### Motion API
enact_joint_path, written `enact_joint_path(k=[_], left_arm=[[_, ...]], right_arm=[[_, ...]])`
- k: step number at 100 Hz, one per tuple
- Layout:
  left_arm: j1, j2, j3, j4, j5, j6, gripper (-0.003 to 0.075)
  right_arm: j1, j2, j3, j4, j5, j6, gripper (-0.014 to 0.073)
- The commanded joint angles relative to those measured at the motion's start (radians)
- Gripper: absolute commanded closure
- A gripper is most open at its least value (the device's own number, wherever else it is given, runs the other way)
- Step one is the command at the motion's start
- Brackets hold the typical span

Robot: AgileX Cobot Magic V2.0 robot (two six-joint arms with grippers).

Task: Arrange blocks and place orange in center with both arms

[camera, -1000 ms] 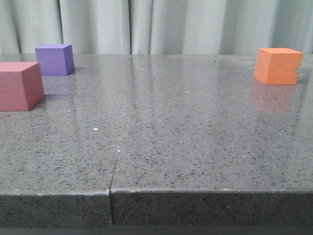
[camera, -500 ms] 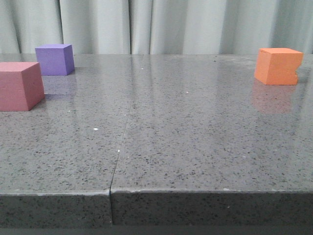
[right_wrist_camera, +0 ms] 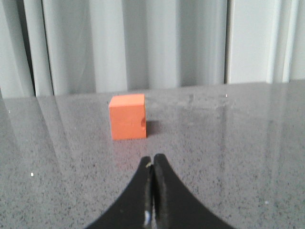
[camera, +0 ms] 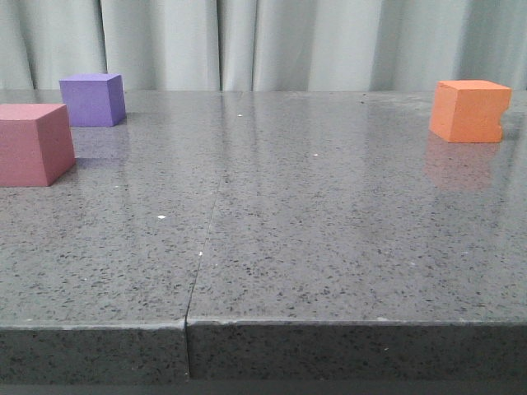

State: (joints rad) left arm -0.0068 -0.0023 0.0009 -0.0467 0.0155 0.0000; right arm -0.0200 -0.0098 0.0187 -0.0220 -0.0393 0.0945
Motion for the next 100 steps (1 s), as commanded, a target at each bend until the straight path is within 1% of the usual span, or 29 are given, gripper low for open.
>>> enact_joint_path(k=[1,12,28,45,82,86,91,96,100], left_arm=[[0.002,-0.034,0.048,-0.009,-0.082,0.000,0.0741],[0.002,-0.034,0.048,-0.009,-0.082,0.000,0.0741],[0.002,-0.034,0.048,-0.009,-0.082,0.000,0.0741],[0.002,-0.034,0.048,-0.009,-0.082,0.000,0.0741],[0.002,-0.034,0.048,-0.009,-0.082,0.000,0.0741],[0.002,-0.034,0.048,-0.009,-0.082,0.000,0.0741],[0.002,-0.034,0.048,-0.009,-0.082,0.000,0.0741],[0.002,-0.034,0.048,-0.009,-0.082,0.000,0.0741],[0.002,-0.034,0.048,-0.009,-0.082,0.000,0.0741]], right_arm=[[-0.008,0.001,-0.070,-0.010,-0.051,-0.009,0.0649],[-0.008,0.056,-0.170,-0.010,0.090,-0.009,0.0649],[-0.008,0.176,-0.327,-0.010,0.190,-0.009,0.0649],[-0.006,0.354,-0.480,-0.010,0.347,-0.009,0.0649],[0.007,0.752,-0.769,0.000,0.557,-0.009,0.0643],[0.007,0.791,-0.795,0.003,0.570,-0.009,0.0626],[0.007,0.835,-0.834,0.003,0.582,-0.009,0.0582],[0.007,0.876,-0.868,0.004,0.597,-0.009,0.0506],[0.007,0.909,-0.892,0.005,0.610,-0.009,0.0416]])
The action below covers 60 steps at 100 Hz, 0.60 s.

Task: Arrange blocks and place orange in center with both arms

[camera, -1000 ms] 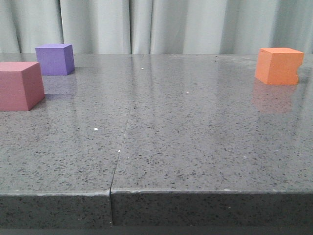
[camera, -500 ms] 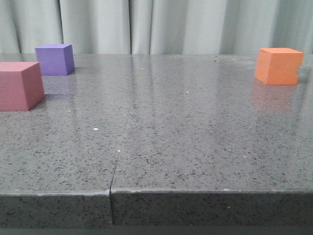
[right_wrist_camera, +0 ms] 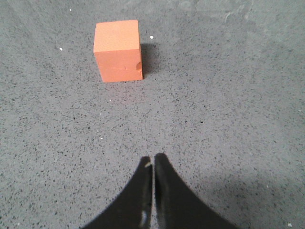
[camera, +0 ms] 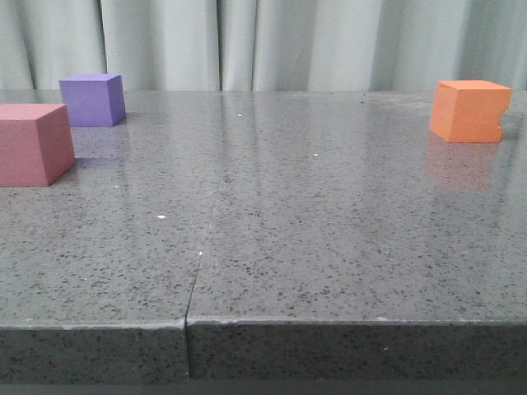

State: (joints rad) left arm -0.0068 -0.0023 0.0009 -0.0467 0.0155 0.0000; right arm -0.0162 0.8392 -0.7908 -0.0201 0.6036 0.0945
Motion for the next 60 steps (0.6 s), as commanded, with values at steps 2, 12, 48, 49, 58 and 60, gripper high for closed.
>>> enact_joint_path(k=[2,12,48,49,58,60], left_arm=[[0.002,-0.034,0.048,-0.009,-0.082,0.000,0.0741],[0.002,-0.034,0.048,-0.009,-0.082,0.000,0.0741],[0.002,-0.034,0.048,-0.009,-0.082,0.000,0.0741],[0.002,-0.034,0.048,-0.009,-0.082,0.000,0.0741],[0.002,-0.034,0.048,-0.009,-0.082,0.000,0.0741],[0.002,-0.034,0.048,-0.009,-0.082,0.000,0.0741]], right_arm=[[0.004,0.070,-0.096,0.005,-0.027,-0.009,0.0363],[0.004,0.139,-0.153,0.013,-0.016,-0.009,0.0100],[0.004,0.358,-0.389,0.053,0.202,-0.009,-0.0044],[0.004,0.366,-0.394,0.053,0.205,-0.009,-0.0045],[0.004,0.412,-0.453,0.053,0.226,-0.009,-0.0045],[0.004,0.423,-0.466,0.053,0.229,-0.009,-0.0045]])
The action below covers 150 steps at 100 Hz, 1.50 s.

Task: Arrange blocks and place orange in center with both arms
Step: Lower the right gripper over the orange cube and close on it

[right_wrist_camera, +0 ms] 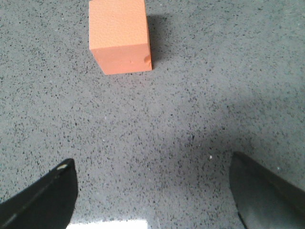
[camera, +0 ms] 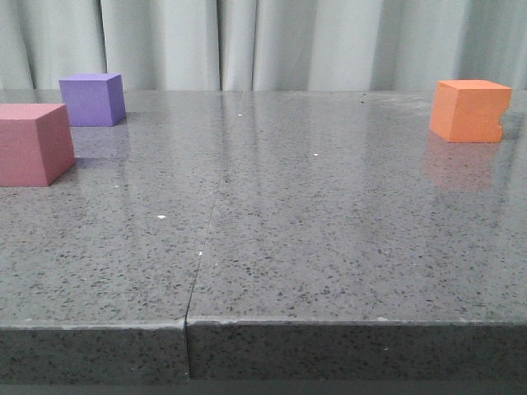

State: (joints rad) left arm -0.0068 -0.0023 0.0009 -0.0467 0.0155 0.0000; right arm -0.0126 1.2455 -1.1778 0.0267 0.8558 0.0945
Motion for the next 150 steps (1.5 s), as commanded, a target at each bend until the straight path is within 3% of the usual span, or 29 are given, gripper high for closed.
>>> enact_joint_path(k=[1,87,120,150], left_arm=[[0.002,-0.034,0.048,-0.009,-0.082,0.000,0.0741],[0.002,-0.034,0.048,-0.009,-0.082,0.000,0.0741],[0.002,-0.034,0.048,-0.009,-0.082,0.000,0.0741],[0.002,-0.034,0.048,-0.009,-0.082,0.000,0.0741]], right_arm=[[0.000,0.025,-0.088,0.006,-0.023,-0.009,-0.0045],[0.011,0.464,-0.618,0.094,0.265,-0.015,-0.0045],[0.021,0.647,-0.810,0.095,0.308,-0.025,-0.0045],[0.021,0.737,-0.849,0.094,0.299,-0.047,-0.0045]])
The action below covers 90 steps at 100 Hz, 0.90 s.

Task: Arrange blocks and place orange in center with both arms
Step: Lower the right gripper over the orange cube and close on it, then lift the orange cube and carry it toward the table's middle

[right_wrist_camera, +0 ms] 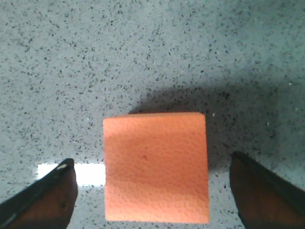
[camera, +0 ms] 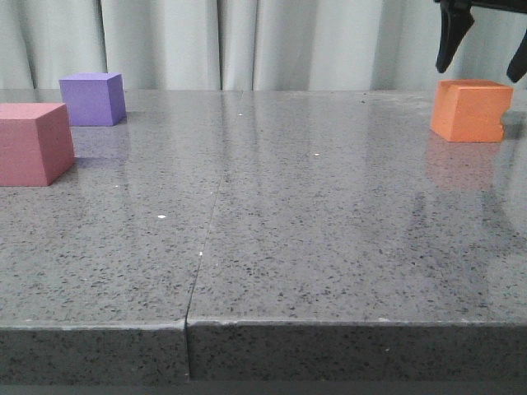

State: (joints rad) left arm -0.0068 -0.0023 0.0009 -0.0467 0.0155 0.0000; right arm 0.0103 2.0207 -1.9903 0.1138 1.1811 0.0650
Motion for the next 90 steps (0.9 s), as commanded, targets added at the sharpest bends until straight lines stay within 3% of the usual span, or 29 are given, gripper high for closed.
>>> enact_joint_path(k=[1,31,38,60,74,90], left_arm=[[0.002,-0.034,0.048,-0.009,-0.082,0.000,0.0741],[0.002,-0.034,0.048,-0.009,-0.082,0.000,0.0741],[0.002,-0.034,0.048,-0.009,-0.082,0.000,0.0741],[0.002,-0.034,0.048,-0.009,-0.082,0.000,0.0741],[0.002,-0.034,0.048,-0.009,-0.082,0.000,0.0741],[0.002,-0.034,0.048,-0.009,-0.082,0.000,0.0741]], right_arm=[[-0.002,-0.034,-0.036,0.007,-0.026,-0.017,-0.0045],[-0.002,0.031,-0.036,0.007,-0.018,-0.028,-0.0034],[-0.002,0.038,-0.036,0.007,-0.013,-0.028,0.0019],[-0.002,0.041,-0.036,0.007,-0.021,-0.028,0.0304],[-0.002,0.046,-0.036,0.010,-0.021,-0.024,0.0356],[-0.002,0.047,-0.044,0.072,0.034,-0.017,0.0356]])
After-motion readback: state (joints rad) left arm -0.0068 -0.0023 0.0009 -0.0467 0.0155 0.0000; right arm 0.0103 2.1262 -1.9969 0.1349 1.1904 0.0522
